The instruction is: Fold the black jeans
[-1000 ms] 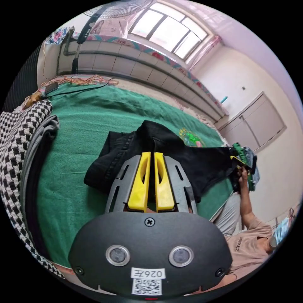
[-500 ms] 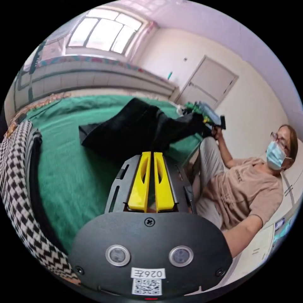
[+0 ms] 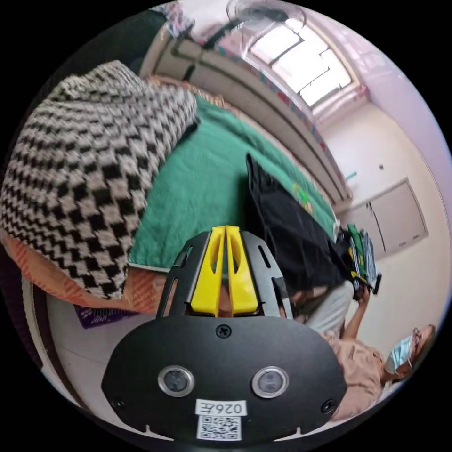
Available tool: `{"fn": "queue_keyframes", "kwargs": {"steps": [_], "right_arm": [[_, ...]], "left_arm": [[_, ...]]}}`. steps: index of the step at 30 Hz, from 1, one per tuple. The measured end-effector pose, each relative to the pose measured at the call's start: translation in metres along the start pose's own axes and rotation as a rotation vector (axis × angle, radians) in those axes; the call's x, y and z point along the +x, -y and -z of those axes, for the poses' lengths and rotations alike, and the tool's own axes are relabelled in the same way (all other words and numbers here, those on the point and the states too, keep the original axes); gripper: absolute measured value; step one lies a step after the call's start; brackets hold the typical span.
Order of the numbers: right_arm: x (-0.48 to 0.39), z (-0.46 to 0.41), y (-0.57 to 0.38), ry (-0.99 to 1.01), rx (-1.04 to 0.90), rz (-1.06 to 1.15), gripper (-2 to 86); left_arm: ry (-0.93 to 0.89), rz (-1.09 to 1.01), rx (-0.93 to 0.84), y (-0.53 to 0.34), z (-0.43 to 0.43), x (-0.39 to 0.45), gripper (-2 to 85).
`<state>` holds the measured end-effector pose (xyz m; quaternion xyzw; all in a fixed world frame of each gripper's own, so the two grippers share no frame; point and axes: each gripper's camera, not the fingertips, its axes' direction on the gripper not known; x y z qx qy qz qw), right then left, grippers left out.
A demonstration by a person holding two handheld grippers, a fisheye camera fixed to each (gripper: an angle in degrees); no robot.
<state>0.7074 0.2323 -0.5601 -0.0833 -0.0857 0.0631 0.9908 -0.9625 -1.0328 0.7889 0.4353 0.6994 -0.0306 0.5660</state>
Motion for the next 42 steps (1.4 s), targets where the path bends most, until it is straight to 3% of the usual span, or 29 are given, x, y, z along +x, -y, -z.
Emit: {"fn": "queue_keyframes", "kwargs": {"steps": [4, 6, 9, 12, 15, 21, 23, 24, 27, 29, 34, 39, 42], "right_arm": [[-0.003, 0.037, -0.008, 0.098, 0.215, -0.057, -0.9], [-0.012, 0.044, 0.002, 0.11, 0.276, -0.052, -0.9], [-0.035, 0.031, 0.041, 0.059, 0.232, -0.012, -0.9], [-0.053, 0.002, 0.09, -0.009, 0.117, 0.038, -0.9], [-0.052, -0.03, 0.134, 0.063, 0.023, 0.035, -0.9], [-0.016, -0.079, 0.176, 0.243, 0.099, -0.204, -1.0], [-0.008, -0.096, 0.17, 0.234, 0.136, -0.27, -1.0], [-0.003, -0.11, 0.164, 0.204, 0.124, -0.313, -1.0], [0.013, -0.12, 0.163, 0.28, 0.077, -0.405, -0.9], [0.013, -0.106, 0.161, 0.255, 0.134, -0.417, -0.9], [-0.001, -0.073, 0.162, 0.042, 0.16, -0.415, -1.0], [-0.01, -0.06, 0.167, -0.091, 0.138, -0.448, -1.0], [-0.015, -0.053, 0.172, -0.119, 0.139, -0.477, -1.0]], "left_arm": [[-0.002, 0.042, 0.453, 0.002, 0.037, 0.024, 7.0], [-0.072, 0.014, 0.487, 0.02, 0.025, 0.035, 10.8], [-0.125, -0.012, 0.329, 0.066, -0.026, 0.052, 13.4], [0.017, -0.011, 0.22, 0.095, -0.066, 0.076, 14.0], [0.146, -0.063, 0.146, 0.119, -0.096, 0.101, 17.7], [0.054, -0.028, -0.049, 0.157, -0.168, 0.104, 22.0], [0.027, -0.042, -0.12, 0.164, -0.187, 0.109, 19.4], [0.097, -0.062, -0.13, 0.167, -0.188, 0.119, 17.1], [0.162, -0.147, -0.209, 0.175, -0.2, 0.143, 4.5], [0.048, -0.187, -0.295, 0.179, -0.211, 0.155, 2.6], [0.257, -0.283, -0.275, 0.181, -0.203, 0.204, 1.0], [0.143, -0.183, -0.146, 0.178, -0.158, 0.199, 0.5], [0.193, -0.052, -0.052, 0.167, -0.127, 0.176, 0.4]]}}
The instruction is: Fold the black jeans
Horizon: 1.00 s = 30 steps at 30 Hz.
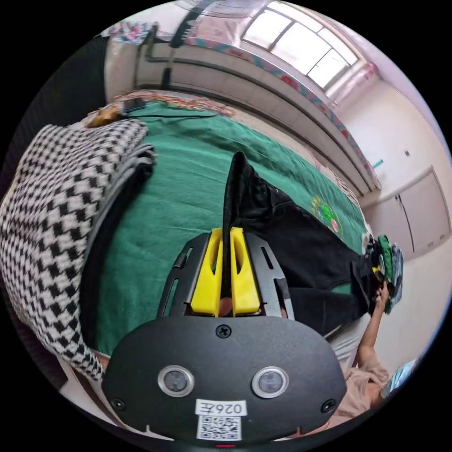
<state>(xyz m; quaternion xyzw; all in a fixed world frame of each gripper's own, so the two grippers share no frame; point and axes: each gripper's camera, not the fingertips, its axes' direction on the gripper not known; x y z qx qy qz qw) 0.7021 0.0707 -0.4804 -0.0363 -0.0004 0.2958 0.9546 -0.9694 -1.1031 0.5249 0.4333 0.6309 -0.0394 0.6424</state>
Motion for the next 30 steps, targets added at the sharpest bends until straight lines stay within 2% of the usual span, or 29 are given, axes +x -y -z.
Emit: {"fn": "queue_keyframes", "kwargs": {"steps": [3, 6, 10, 15, 16, 20, 22, 25, 27, 30], "right_arm": [[-0.01, 0.001, 0.008, 0.003, -0.005, -0.011, -0.8], [-0.026, -0.014, 0.027, -0.003, -0.064, -0.015, 0.5], [-0.046, -0.053, 0.059, -0.082, -0.179, -0.068, 5.8], [-0.07, -0.075, 0.089, -0.101, -0.207, -0.038, 12.3], [-0.081, -0.087, 0.093, -0.103, -0.254, 0.006, 12.2], [-0.106, -0.081, 0.102, -0.169, -0.229, 0.069, 11.3], [-0.105, -0.077, 0.109, -0.13, -0.235, 0.04, 9.9], [-0.106, -0.062, 0.119, -0.127, -0.232, 0.026, 7.5], [-0.114, -0.044, 0.12, -0.109, -0.179, 0.051, 6.8], [-0.14, -0.005, 0.118, -0.078, -0.07, 0.115, 5.4]], "left_arm": [[0.081, 0.11, 0.036, -0.018, 0.011, -0.025, 0.5], [0.064, 0.109, -0.003, -0.024, -0.003, -0.03, 0.7], [0.185, 0.038, -0.058, -0.02, -0.014, -0.005, 0.9], [0.291, -0.013, -0.12, -0.017, -0.026, 0.013, 1.6], [0.292, -0.012, -0.127, -0.018, -0.027, 0.012, 1.9], [0.218, 0.069, -0.113, -0.026, -0.022, -0.005, 3.5], [0.148, 0.176, -0.053, -0.04, -0.008, -0.024, 5.3], [0.165, 0.295, 0.093, -0.068, 0.025, -0.045, 2.5], [0.185, 0.341, 0.173, -0.087, 0.045, -0.054, 0.4], [0.068, 0.327, 0.27, -0.111, 0.065, -0.062, -0.7]]}}
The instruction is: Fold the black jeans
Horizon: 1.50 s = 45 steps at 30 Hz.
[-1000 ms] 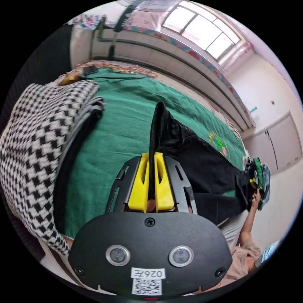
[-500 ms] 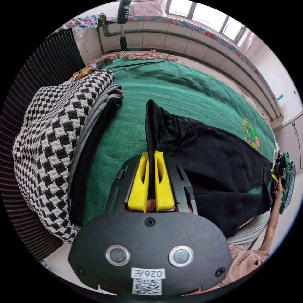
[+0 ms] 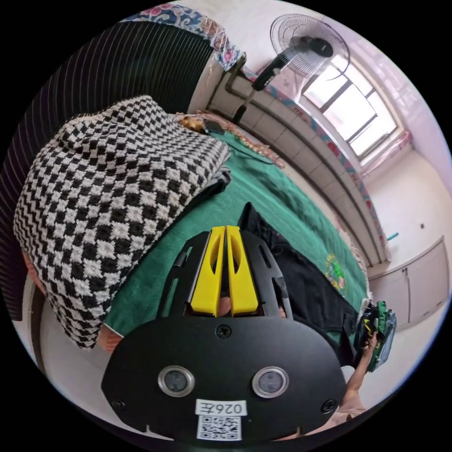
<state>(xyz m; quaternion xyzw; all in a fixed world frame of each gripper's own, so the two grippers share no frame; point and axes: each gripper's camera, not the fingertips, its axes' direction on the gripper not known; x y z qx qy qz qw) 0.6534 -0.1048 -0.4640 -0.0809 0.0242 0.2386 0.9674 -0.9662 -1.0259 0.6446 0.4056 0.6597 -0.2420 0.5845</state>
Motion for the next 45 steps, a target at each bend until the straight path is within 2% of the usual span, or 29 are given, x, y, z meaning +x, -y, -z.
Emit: {"fn": "queue_keyframes", "kwargs": {"steps": [4, 6, 8, 11, 13, 17, 25, 32, 35, 38, 41, 45], "right_arm": [[-0.067, 0.046, -0.01, 0.226, 0.109, 0.192, 3.2], [-0.111, 0.048, -0.012, 0.292, 0.061, 0.34, 3.1], [-0.161, 0.039, -0.018, 0.267, -0.04, 0.494, 3.5], [-0.226, 0.013, -0.041, 0.085, -0.119, 0.652, 6.4], [-0.262, -0.018, -0.052, -0.024, -0.227, 0.748, 10.3], [-0.277, -0.047, -0.057, -0.063, -0.336, 0.775, 10.4], [-0.222, -0.049, -0.061, 0.022, -0.346, 0.704, -0.6], [-0.146, -0.037, -0.078, 0.186, -0.26, 0.562, -1.5], [-0.098, -0.026, -0.097, 0.284, -0.189, 0.476, -1.4], [-0.042, -0.012, -0.123, 0.424, -0.098, 0.374, -1.5], [0.016, -0.001, -0.161, 0.526, 0.015, 0.271, -1.5], [0.088, 0.009, -0.225, 0.629, 0.181, 0.133, -1.5]], "left_arm": [[-0.153, -0.082, 0.086, -0.022, 0.029, 0.003, -0.8], [-0.164, -0.144, 0.078, -0.033, 0.039, 0.01, -0.7], [-0.178, -0.202, 0.044, -0.044, 0.046, 0.014, -0.2], [-0.158, -0.285, -0.002, -0.065, 0.064, 0.015, 2.6], [-0.08, -0.316, -0.001, -0.088, 0.084, 0.008, 5.8], [-0.016, -0.324, -0.017, -0.121, 0.105, -0.015, 9.3], [-0.047, -0.304, -0.255, -0.12, 0.112, -0.065, 16.3], [-0.029, -0.319, -0.412, -0.108, 0.065, -0.077, 18.4], [-0.117, -0.274, -0.448, -0.102, 0.037, -0.091, 16.5], [-0.123, -0.199, -0.489, -0.097, 0.01, -0.115, 10.5], [-0.211, -0.13, -0.555, -0.095, -0.016, -0.141, 4.6], [-0.336, -0.129, -0.479, -0.094, -0.019, -0.17, 3.1]]}}
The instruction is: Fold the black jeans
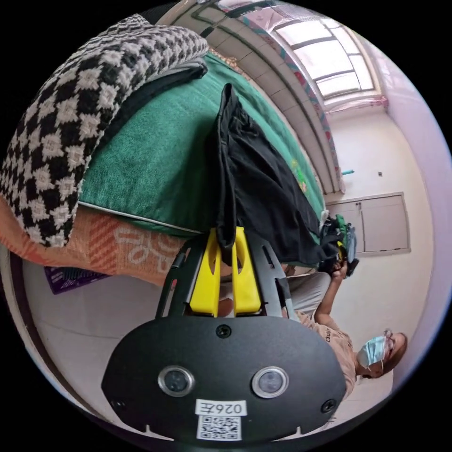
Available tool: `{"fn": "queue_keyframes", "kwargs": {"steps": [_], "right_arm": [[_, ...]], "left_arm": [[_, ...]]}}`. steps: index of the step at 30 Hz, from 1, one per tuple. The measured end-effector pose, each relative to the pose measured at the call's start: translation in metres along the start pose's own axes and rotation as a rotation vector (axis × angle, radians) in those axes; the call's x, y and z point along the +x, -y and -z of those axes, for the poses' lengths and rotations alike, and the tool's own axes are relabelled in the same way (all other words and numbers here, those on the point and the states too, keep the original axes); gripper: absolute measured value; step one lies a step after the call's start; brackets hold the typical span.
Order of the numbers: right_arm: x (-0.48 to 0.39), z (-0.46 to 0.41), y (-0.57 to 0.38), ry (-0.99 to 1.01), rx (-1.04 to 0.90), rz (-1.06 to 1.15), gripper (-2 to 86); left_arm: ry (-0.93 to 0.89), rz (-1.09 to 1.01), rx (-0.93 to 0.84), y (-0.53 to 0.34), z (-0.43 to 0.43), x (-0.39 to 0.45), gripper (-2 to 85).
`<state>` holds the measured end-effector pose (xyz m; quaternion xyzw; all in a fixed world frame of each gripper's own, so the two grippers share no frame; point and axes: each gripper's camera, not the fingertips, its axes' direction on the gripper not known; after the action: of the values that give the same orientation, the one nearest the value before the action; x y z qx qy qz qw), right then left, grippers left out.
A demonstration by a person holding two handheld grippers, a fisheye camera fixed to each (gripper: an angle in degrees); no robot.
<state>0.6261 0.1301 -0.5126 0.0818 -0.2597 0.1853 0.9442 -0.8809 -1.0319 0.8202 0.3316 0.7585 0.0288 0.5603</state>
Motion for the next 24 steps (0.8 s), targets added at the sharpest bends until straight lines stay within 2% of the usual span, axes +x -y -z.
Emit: {"fn": "queue_keyframes", "kwargs": {"steps": [6, 9, 12, 17, 24], "right_arm": [[0.023, 0.077, -0.094, 0.034, 0.351, -0.091, -1.4], [0.032, 0.093, -0.122, 0.006, 0.432, -0.16, -1.1], [0.042, 0.096, -0.129, 0.027, 0.477, -0.201, -1.0], [0.049, 0.07, -0.1, -0.048, 0.431, -0.227, -0.9], [0.09, -0.026, -0.024, -0.206, 0.236, -0.367, -0.4]], "left_arm": [[-0.449, -0.013, 0.326, -0.016, 0.054, -0.043, 2.0], [-0.542, 0.004, 0.394, -0.006, 0.066, -0.048, 1.9], [-0.527, 0.008, 0.409, 0.018, 0.075, -0.034, 1.9], [-0.474, 0.057, 0.422, 0.065, 0.082, -0.011, 2.0], [-0.422, 0.167, 0.494, 0.14, 0.054, 0.008, 3.0]]}}
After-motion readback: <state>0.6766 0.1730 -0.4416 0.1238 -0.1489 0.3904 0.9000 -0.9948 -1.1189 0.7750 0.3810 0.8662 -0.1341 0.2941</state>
